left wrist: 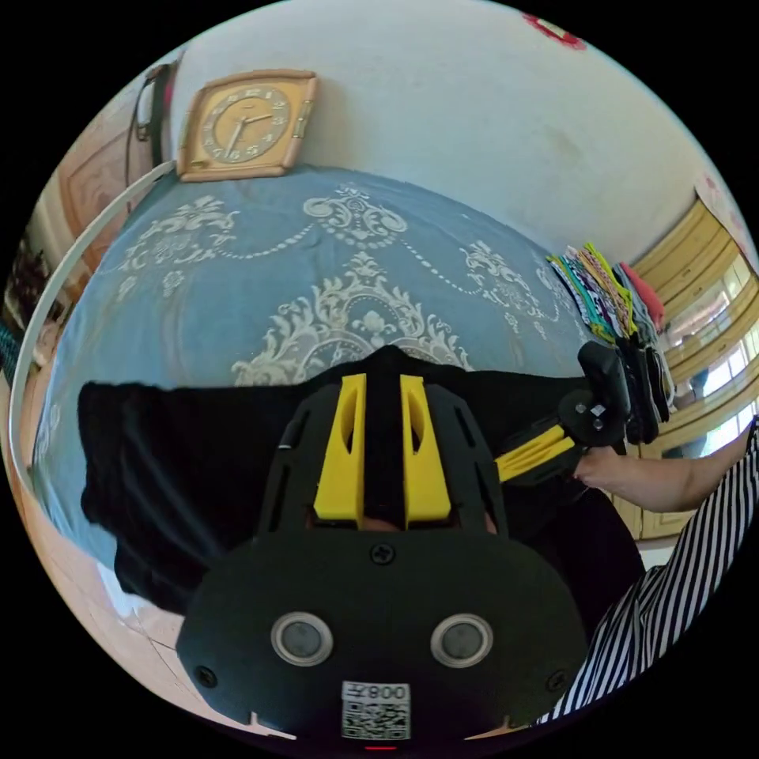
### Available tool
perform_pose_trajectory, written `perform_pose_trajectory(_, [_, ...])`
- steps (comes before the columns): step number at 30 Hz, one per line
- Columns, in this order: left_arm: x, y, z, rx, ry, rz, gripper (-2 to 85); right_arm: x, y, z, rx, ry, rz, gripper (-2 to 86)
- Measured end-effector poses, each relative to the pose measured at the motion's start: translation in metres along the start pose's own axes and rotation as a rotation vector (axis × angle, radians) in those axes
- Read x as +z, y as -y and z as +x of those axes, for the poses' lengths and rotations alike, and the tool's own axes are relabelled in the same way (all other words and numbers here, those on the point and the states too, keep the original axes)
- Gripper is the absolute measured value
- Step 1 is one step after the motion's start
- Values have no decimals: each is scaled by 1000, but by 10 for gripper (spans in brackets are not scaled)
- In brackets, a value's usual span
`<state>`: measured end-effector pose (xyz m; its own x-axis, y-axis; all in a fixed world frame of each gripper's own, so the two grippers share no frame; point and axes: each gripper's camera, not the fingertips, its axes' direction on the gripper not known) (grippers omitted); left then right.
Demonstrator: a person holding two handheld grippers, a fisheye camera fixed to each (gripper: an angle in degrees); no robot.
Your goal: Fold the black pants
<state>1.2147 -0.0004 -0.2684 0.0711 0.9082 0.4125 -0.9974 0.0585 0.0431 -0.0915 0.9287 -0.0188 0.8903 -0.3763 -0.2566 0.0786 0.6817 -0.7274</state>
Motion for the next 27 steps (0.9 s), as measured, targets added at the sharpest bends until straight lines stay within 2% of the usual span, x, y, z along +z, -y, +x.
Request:
perform_pose_trajectory(5, [24, 27, -13, 136, 65, -207, 77, 8, 18, -11, 5, 10, -17, 5])
perform_pose_trajectory(9, [-2, 13, -26, 183, 67, -173, 32, 2, 32, -16, 15, 68, -23, 8])
perform_pose_trajectory(11, [-18, 3, -32, 169, 64, -130, 25, -18, 41, -18, 17, 54, 83, 14])
perform_pose_trajectory(15, [-57, -18, -51, 107, 25, -5, 14, -58, 73, -18, 33, -185, 284, 56])
perform_pose_trajectory(17, [-65, -26, -58, 103, 27, 8, 11, -56, 91, -11, 53, -257, 273, 64])
perform_pose_trajectory(21, [-65, -44, -74, 91, 61, -67, 13, -16, 127, 8, 90, -329, 120, 44])
perform_pose_trajectory(22, [-68, -48, -77, 88, 64, -63, 14, -17, 126, 4, 73, -350, 176, 36])
perform_pose_trajectory(27, [-148, -105, -110, -22, 138, 86, 54, -20, 137, -7, 84, -352, 135, 31])
